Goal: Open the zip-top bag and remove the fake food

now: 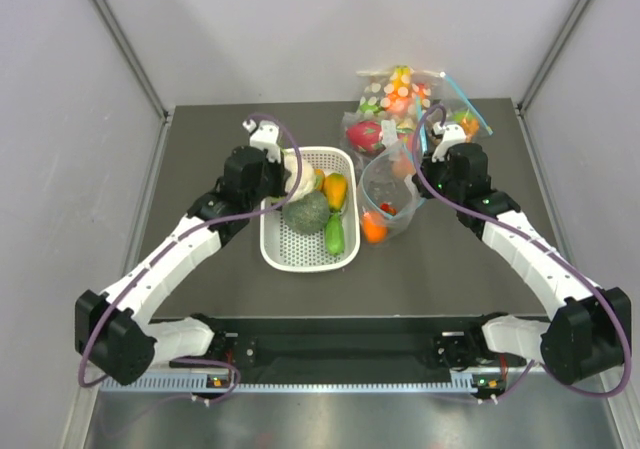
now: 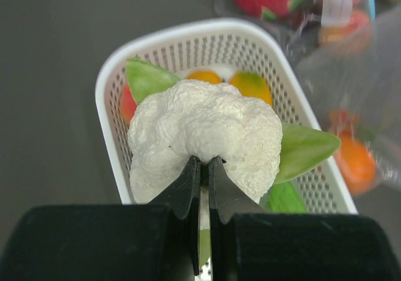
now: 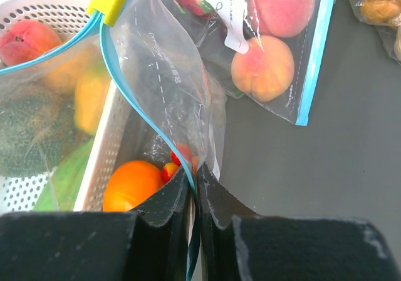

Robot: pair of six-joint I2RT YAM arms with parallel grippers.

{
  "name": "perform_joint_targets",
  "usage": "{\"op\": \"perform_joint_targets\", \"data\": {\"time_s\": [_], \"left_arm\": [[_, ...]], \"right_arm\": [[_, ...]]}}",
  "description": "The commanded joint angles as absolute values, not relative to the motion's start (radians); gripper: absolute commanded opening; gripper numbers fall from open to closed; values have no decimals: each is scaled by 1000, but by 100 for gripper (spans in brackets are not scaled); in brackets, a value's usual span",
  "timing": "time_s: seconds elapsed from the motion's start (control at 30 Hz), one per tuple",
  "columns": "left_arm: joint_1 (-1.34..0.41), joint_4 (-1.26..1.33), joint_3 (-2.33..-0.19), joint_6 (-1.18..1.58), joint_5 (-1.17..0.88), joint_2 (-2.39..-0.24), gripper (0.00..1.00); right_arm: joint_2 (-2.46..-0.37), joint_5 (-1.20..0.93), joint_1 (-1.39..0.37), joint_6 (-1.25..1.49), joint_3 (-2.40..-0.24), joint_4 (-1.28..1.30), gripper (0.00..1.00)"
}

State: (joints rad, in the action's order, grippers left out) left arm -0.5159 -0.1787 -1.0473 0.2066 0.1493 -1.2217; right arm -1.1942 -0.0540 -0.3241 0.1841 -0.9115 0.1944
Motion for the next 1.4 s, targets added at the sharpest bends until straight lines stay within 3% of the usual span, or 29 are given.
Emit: {"op": "perform_joint_targets", "data": {"time_s": [0.0,0.2,0.47,1.37], "left_arm": [[-555,-242,-988,175,126,-1080,0],[-564,-287,-867,192,74,-936,0],[-587,-252,-781,219,-72,-982,0],[-655,-402,-738,293,149,-1144,0]], "right_arm": [[-1189,-52,-319,175,-930,187,8],[-1201,-57,-319,178,-920,179,8],[-1216,-66,-321,183,-925,181,8],[-1249,-67,-319,183,-928,169,8]]}}
